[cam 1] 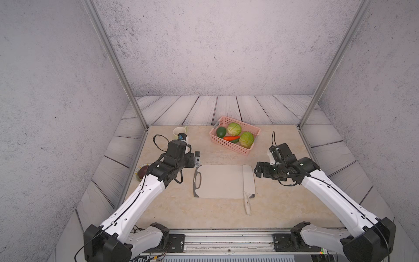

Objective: Align the knife with the edge of the cutting board
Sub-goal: Adjust the knife at the edge of the cutting board, then reset both arms

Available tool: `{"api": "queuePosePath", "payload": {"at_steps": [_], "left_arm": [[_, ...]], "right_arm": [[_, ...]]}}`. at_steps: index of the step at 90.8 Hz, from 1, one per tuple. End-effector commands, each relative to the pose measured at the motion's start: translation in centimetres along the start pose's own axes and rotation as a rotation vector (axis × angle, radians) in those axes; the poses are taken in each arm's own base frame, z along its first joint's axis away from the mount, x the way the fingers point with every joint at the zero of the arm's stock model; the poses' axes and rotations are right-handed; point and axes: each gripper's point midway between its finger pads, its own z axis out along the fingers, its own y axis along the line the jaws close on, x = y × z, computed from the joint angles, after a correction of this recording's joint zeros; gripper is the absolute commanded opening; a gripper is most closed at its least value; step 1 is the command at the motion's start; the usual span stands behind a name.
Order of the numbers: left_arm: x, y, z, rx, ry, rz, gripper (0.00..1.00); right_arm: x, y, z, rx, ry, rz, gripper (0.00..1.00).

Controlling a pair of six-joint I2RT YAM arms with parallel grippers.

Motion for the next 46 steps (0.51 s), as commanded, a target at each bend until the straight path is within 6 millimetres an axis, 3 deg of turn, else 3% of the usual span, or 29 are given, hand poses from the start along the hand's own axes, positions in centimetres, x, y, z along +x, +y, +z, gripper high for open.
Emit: {"api": "queuePosePath", "payload": {"at_steps": [1, 21, 46], "left_arm": [[-1.0, 1.6, -0.3, -0.065, -0.019, -0.039, 0.98], [-1.0, 5.0, -0.4, -0.18, -0.03, -0.103, 0.98], [-0.9, 7.1, 0.6, -0.17, -0.032, -0.192, 0.98]], "right_arm": [[-0.4, -0.3, -0.4, -0.024, 0.01, -0.004, 0.99], [-2.2, -3.0, 0.4, 0.006, -0.017, 0.089, 0.99], [-4.8, -6.2, 0.4, 0.035, -0.12, 0.144, 0.99]]}}
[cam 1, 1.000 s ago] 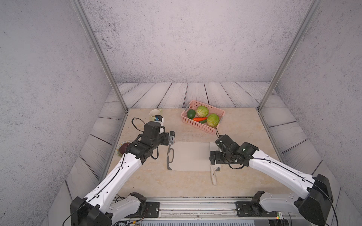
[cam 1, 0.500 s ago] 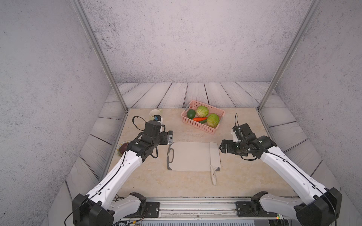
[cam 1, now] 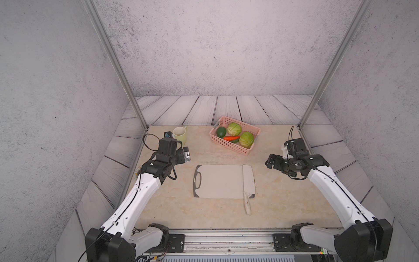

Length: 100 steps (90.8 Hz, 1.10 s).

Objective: Align the knife with the edge of the cutting board
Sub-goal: Reset both arms

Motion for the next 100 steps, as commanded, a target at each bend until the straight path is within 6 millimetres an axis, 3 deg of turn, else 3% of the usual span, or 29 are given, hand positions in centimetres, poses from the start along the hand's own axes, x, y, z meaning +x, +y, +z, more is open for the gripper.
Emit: {"api": "queuePosePath", "payload": {"at_steps": [1, 21, 36, 68, 100], "left_arm": [[0.2, 0.8, 0.8, 0.002, 0.007, -0.046, 0.98], [0.1, 4.5, 1.5, -0.096, -0.028, -0.142, 0.98], [0.1, 6.2, 1.8, -0.144, -0.056, -0.18, 0.98], [0.6, 10.2, 1.0, -0.315, -0.2, -0.216, 0.98], [2.6, 14.6, 0.1, -0.545, -0.292, -0.242, 0.98]], "right_arm": [[-0.8, -0.4, 0.2, -0.008, -0.044, -0.019, 0.99], [-3.6, -2.3, 0.3, 0.014, -0.153, 0.048, 0.99], [-5.4, -4.0, 0.6, 0.038, -0.236, 0.106, 0.99], [-7.9, -9.8, 0.6, 0.139, -0.393, 0.288, 0.99], [-7.6, -14.9, 1.4, 0.214, -0.468, 0.391, 0.99]]}}
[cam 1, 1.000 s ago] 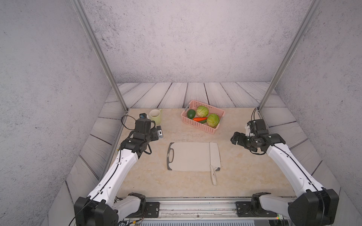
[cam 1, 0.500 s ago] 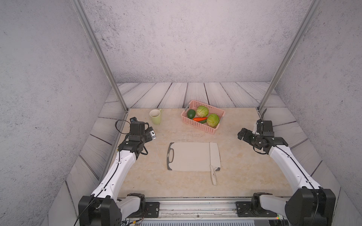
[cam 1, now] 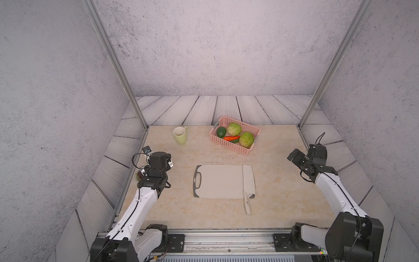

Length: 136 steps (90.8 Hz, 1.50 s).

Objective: Align the knife with the edge of the cutting board
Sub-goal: Reset both arms

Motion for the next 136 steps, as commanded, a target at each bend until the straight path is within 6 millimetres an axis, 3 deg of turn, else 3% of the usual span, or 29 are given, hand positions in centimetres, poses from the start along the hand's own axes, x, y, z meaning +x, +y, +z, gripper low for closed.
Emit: {"api": "queuePosePath", "payload": {"at_steps": [1, 34, 82, 95, 113, 136], "left_arm": [[-1.2, 2.1, 0.1, -0.109, -0.08, -0.033, 0.98], [-0.5, 4.1, 1.1, -0.214, -0.106, 0.013, 0.98], [1.6, 1.4, 4.0, -0.101, -0.088, 0.157, 0.98], [2.3, 0.6, 4.7, -0.061, -0.076, 0.196, 0.98], [2.9, -0.4, 5.3, -0.016, -0.059, 0.233, 0.98], [3.6, -2.6, 5.7, 0.108, -0.057, 0.295, 0.98]], "right_arm": [[-0.7, -1.7, 0.4, 0.031, -0.056, 0.041, 0.99], [0.1, -3.8, 1.7, 0.066, -0.066, 0.028, 0.99], [1.8, -4.7, 3.6, 0.039, -0.103, 0.004, 0.99], [1.6, -3.2, 3.8, -0.049, -0.117, -0.038, 0.99], [1.1, -2.0, 3.3, -0.121, -0.17, -0.059, 0.99], [0.6, -2.4, 2.4, -0.092, -0.232, -0.107, 0.99]]}}
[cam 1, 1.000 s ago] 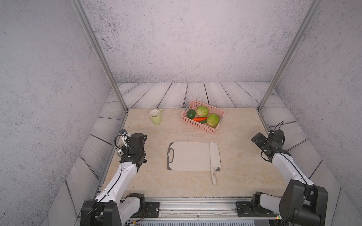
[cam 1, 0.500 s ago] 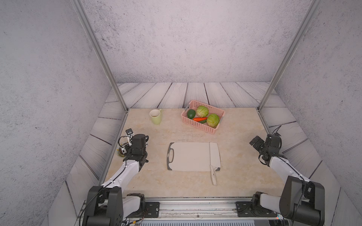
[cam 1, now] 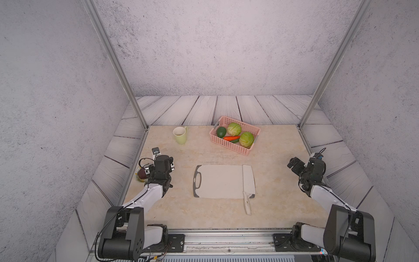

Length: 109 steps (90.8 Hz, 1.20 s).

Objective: Align the knife with the edge of the cutting board
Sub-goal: Reset both arms

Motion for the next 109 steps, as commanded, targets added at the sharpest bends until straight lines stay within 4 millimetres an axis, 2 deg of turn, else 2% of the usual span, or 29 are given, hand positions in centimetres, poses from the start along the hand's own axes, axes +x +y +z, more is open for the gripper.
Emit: {"api": "queuePosePath", "payload": {"at_steps": [1, 21, 47, 51, 66, 93, 109], "left_arm": [[0.1, -1.3, 0.4, 0.082, -0.013, 0.042, 0.98], [0.4, -2.1, 0.7, 0.155, -0.022, 0.066, 0.98], [0.1, -2.9, 0.6, 0.228, -0.067, 0.084, 0.98], [0.1, -3.1, 0.6, 0.239, -0.074, 0.085, 0.98], [-0.1, -3.1, 0.2, 0.25, -0.104, 0.071, 0.98], [-0.4, -4.2, 0.4, 0.304, -0.173, 0.084, 0.98], [0.4, -4.9, 1.4, 0.321, -0.164, 0.097, 0.98]], "right_arm": [[-1.3, 0.3, -0.5, -0.001, -0.066, -0.051, 0.99], [-1.5, 1.1, -0.6, -0.02, -0.111, -0.111, 0.99], [-1.8, 0.4, -0.8, 0.022, -0.169, -0.158, 0.99], [-1.6, 1.2, -0.9, 0.008, -0.175, -0.183, 0.99], [-1.9, 1.8, -1.1, -0.01, -0.203, -0.199, 0.99], [-0.8, 2.3, -0.1, 0.01, -0.175, -0.275, 0.99], [-0.2, 2.4, 0.7, 0.009, -0.158, -0.3, 0.99]]}}
